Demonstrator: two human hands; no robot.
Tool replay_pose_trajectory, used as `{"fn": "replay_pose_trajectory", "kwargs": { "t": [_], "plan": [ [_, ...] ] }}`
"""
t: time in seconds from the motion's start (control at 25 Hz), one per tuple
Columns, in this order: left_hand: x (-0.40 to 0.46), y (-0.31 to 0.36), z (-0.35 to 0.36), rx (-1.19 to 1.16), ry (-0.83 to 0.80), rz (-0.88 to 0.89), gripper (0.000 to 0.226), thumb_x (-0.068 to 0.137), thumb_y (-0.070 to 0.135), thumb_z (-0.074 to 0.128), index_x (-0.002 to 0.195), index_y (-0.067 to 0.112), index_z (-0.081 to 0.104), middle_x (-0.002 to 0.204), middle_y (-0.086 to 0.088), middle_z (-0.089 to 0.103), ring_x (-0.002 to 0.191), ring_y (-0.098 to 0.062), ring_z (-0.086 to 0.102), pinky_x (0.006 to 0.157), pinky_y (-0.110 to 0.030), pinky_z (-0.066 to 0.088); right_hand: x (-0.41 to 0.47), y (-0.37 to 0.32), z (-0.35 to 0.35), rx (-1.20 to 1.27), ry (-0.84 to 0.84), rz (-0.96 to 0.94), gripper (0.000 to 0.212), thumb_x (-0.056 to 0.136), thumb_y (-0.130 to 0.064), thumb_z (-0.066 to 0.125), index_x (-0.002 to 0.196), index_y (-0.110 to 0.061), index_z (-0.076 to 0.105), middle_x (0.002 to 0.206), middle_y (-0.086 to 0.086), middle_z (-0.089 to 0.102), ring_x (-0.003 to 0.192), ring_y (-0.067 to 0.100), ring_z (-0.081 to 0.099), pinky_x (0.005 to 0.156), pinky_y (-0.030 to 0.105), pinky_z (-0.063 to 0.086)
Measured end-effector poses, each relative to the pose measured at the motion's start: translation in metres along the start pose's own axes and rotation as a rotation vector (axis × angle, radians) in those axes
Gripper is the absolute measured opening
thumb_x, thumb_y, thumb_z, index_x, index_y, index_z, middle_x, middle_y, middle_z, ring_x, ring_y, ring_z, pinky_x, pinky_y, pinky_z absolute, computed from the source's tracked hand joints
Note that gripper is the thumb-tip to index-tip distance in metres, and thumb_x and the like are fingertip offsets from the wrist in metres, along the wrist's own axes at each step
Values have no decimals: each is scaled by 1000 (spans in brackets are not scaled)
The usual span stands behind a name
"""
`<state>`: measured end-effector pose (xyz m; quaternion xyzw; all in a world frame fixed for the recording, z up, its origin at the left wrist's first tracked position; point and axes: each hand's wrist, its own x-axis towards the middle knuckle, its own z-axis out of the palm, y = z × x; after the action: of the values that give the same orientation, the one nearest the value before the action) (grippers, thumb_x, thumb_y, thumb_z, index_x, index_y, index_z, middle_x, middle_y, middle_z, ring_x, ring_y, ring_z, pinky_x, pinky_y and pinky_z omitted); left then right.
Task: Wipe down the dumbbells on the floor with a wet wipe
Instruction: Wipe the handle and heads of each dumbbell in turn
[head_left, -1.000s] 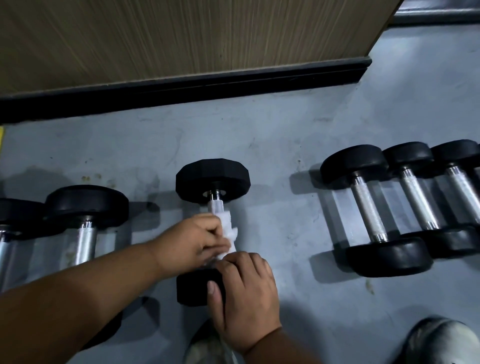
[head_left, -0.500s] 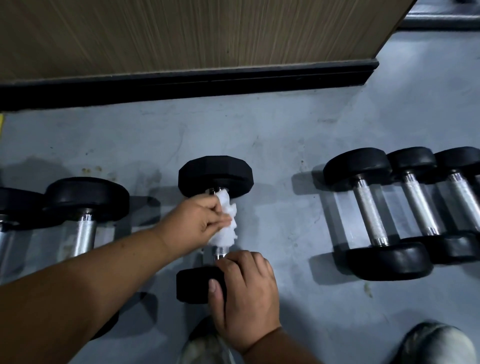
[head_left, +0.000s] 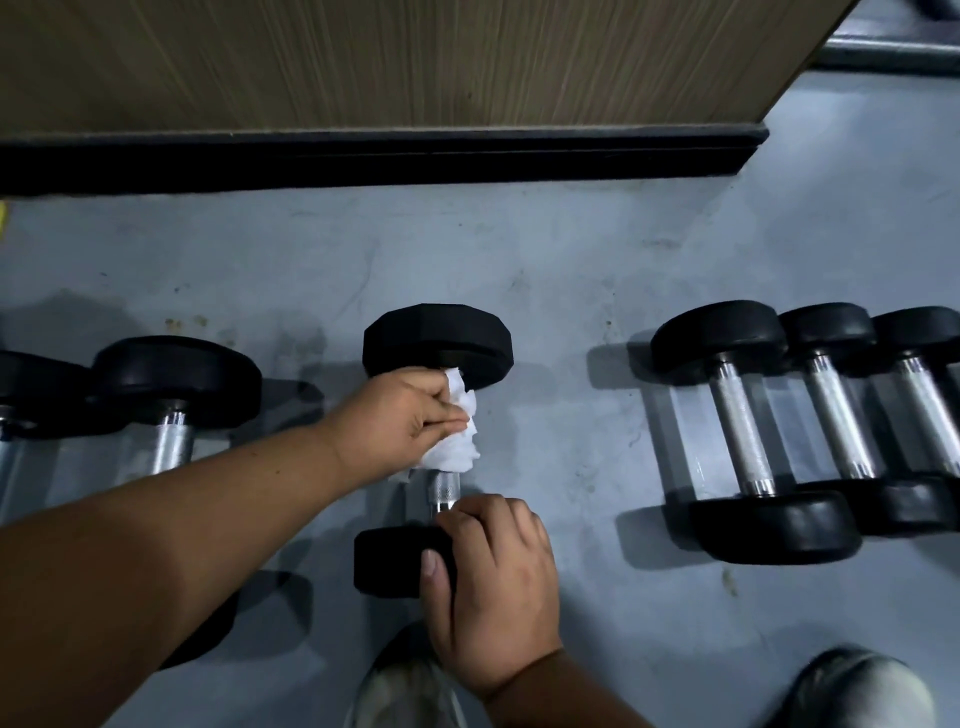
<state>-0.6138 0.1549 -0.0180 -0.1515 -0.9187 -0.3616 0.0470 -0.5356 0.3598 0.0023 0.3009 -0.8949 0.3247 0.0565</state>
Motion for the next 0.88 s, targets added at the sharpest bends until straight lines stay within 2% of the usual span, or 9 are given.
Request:
{"fn": "replay_pose_trajectory", "kwargs": {
  "t": [0.04,0.16,0.24,0.32,0.44,0.52,0.6,0.72,0.88],
  "plan": [
    [-7,4,1,21,-44,73,34,95,36,61,81,10,79,73,2,58,74,-7,50,71,-20,43,0,0,-1,2,-4,-4,33,99,-40,44,100,-15,67,101,3,59,86,28,55,78,39,46],
    [-26,12,2,25,-308,299,29,102,31,56,91,14,77,81,0,58,82,-15,54,77,-28,49,2,0,0,2,-19,1,33,99,-40,44,102,-16,66,102,3,59,86,28,56,79,39,45],
    [-21,10,-2,11,-363,370,27,101,28,57,88,12,74,79,-1,55,79,-15,52,75,-26,47,1,-1,0,-1,-24,2,33,99,-40,43,103,-16,66,102,4,60,87,29,56,79,40,46],
    [-11,3,-1,13,-284,344,28,99,28,61,81,10,74,74,-1,53,73,-14,51,71,-23,42,0,0,-1,1,-27,-11,33,100,-40,42,101,-16,64,101,4,60,87,29,56,79,41,46],
    [2,-10,-3,-116,-8,35,20,91,24,71,83,7,78,73,7,52,68,-3,50,67,-13,41,2,1,-1,-17,-27,-22,32,100,-39,41,100,-15,62,99,6,59,84,30,55,76,42,46],
    [0,-8,5,-130,94,-77,17,89,20,72,81,6,76,73,9,51,68,-2,49,66,-16,43,1,2,0,-25,-21,-19,31,101,-39,40,101,-15,61,99,6,59,84,30,55,75,43,46],
    [-12,4,13,-79,89,-38,22,93,21,69,80,6,77,73,4,53,71,-5,48,68,-21,44,0,1,0,-10,-14,-28,32,101,-39,39,102,-16,60,100,6,60,84,30,56,75,43,47],
    [-27,14,15,-26,-56,185,33,99,26,62,76,6,74,74,-1,56,73,-14,50,74,-21,42,2,1,-1,7,-12,-25,31,102,-40,38,104,-17,59,100,5,60,85,29,56,76,42,47],
    [-11,4,6,24,-116,280,30,98,25,63,80,5,75,73,-4,53,73,-14,47,73,-24,40,1,1,1,-2,-20,-21,31,102,-39,37,103,-16,59,100,7,60,85,30,56,76,43,47]
  ]
}}
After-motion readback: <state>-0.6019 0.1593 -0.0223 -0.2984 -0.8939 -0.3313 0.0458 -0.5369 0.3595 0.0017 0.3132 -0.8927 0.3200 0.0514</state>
